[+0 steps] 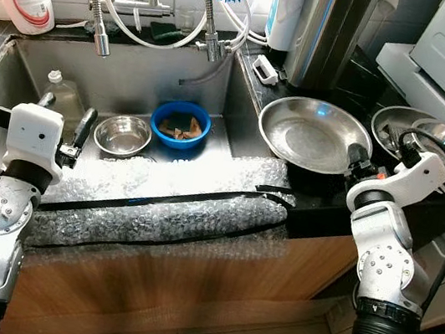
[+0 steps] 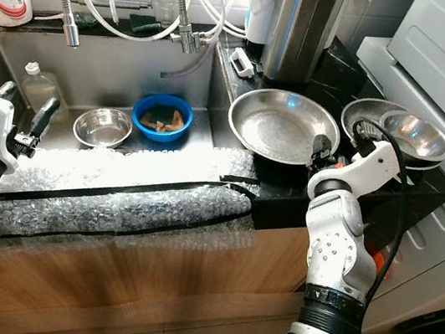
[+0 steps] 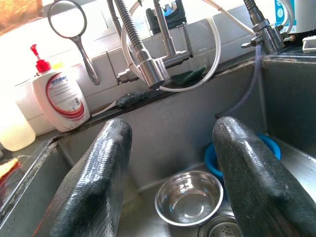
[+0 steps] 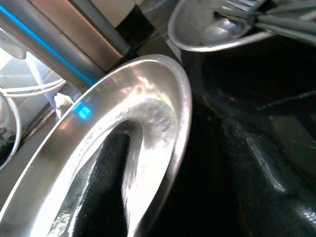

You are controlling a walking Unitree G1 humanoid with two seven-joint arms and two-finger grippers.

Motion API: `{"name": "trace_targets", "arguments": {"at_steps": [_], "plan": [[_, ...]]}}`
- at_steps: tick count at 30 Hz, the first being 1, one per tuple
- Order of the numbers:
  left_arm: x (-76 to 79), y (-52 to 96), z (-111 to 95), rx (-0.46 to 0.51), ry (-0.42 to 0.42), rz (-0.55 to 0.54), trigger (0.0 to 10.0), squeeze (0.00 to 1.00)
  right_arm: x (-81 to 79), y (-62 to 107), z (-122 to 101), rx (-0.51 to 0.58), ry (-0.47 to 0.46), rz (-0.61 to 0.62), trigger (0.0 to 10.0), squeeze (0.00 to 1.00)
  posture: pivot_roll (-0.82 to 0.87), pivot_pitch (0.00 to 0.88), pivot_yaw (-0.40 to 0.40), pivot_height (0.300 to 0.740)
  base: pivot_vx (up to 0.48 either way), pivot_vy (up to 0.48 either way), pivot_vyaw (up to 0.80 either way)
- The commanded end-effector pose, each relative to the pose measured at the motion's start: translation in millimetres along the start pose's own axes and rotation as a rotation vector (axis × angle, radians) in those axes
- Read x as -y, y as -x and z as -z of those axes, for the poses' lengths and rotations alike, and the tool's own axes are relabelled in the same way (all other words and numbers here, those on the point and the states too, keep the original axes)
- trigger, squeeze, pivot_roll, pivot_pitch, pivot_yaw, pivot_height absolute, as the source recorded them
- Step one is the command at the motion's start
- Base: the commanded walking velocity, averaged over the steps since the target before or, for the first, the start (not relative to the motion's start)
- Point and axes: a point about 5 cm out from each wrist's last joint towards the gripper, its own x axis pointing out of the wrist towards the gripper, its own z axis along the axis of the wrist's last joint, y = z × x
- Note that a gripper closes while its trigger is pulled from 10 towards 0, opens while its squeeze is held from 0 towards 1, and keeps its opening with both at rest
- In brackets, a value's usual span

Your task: Kitchen organization

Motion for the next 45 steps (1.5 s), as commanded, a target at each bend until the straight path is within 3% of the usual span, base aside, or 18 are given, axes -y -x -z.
{"name": "trace_targets", "arguments": {"at_steps": [1, 7, 8, 9, 36, 43, 44, 45], "plan": [[-2.0, -1.7, -3, 0.009, -0.029, 0.008, 10.0, 0.00, -3.8, -2.3, -1, -0.001, -0.032, 0.004, 10.0, 0.00, 0.05, 0.088, -0.024, 0.740, 0.000, 0.000, 0.00], [-1.9, -1.5, -3, 0.010, -0.032, 0.007, 10.0, 0.00, -3.5, -4.5, 1, -0.013, -0.036, 0.017, 9.9, 0.00, 0.05, 0.087, -0.025, 0.740, 0.000, 0.000, 0.00], [-1.9, -1.5, -3, 0.010, -0.032, 0.007, 10.0, 0.00, -4.3, -4.8, 2, -0.020, -0.041, 0.014, 2.7, 0.00, 0.05, 0.086, -0.025, 0.740, 0.000, 0.000, 0.00], [-1.5, -1.5, -3, 0.010, -0.034, 0.008, 10.0, 0.00, -5.4, -4.9, 4, -0.030, -0.048, 0.011, 0.0, 0.00, 0.05, 0.087, -0.025, 0.740, 0.000, 0.000, 0.00], [6.1, -3.6, -3, 0.015, -0.075, 0.053, 10.0, 0.00, -5.4, -7.6, 7, -0.035, -0.081, 0.014, 0.0, 0.00, 0.06, 0.085, -0.023, 0.740, 0.000, 0.000, 0.00], [5.7, -4.8, -4, 0.021, -0.096, 0.052, 10.0, 0.00, -14.0, -6.2, -1, 0.040, -0.133, -0.054, 0.0, 0.00, 0.06, 0.083, -0.022, 0.740, 0.000, 0.000, 0.00], [5.7, -5.2, -4, 0.022, -0.100, 0.050, 10.0, 0.00, -21.5, -4.6, -5, 0.077, -0.163, -0.111, 3.1, 0.00, 0.06, 0.083, -0.022, 0.740, 0.000, 0.000, 0.00], [5.7, -5.2, -4, 0.022, -0.100, 0.050, 10.0, 0.00, -21.5, -4.6, -5, 0.077, -0.163, -0.111, 3.1, 0.00, 0.06, 0.083, -0.022, 0.740, 0.000, 0.000, 0.00]]}}
